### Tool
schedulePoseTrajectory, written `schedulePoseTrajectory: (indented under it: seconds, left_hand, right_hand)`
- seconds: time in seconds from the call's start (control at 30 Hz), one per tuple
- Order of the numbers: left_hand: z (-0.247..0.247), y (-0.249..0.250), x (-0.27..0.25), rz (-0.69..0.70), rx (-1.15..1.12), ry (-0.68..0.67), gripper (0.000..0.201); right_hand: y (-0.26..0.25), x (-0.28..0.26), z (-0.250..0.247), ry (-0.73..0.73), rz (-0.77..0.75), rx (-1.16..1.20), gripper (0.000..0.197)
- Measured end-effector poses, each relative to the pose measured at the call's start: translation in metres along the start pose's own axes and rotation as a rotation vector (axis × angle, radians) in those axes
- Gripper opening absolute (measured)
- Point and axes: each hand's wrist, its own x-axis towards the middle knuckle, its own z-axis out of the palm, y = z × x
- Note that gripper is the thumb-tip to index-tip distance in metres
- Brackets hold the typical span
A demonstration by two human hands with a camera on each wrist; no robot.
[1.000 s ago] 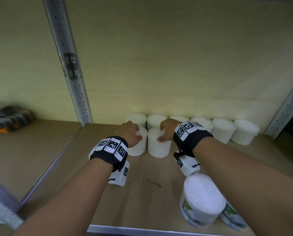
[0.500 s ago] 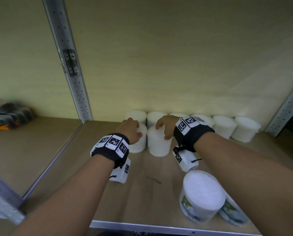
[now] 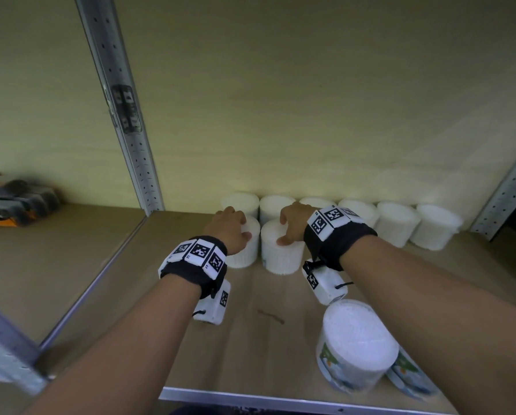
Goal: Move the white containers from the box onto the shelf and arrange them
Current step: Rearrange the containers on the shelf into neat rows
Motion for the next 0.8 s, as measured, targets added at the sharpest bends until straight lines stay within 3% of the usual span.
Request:
schedulePoseTrajectory:
  seconds: [0.4,0.57,0.8]
  left_hand:
    - [0.0012,-0.0004,-0.0007,-0.001,-0.019,0.01,0.043]
    - [0.0012,-0.0002,-0.0007,-0.003,-0.02,0.006,0.044]
    - [0.0009,-0.0007,-0.0008,0.002,-0.014,0.007,0.044]
  right_hand:
    - [-0.0014,-0.0065,-0.0088,-0.079,-0.092,0.013,0.059]
    - [-0.004,-0.0089,-0.0076,0.048,-0.075,-0.004,0.049]
    - [-0.0039,-0.0081,-0.0027,-0.01,-0.027,-0.021,0.064]
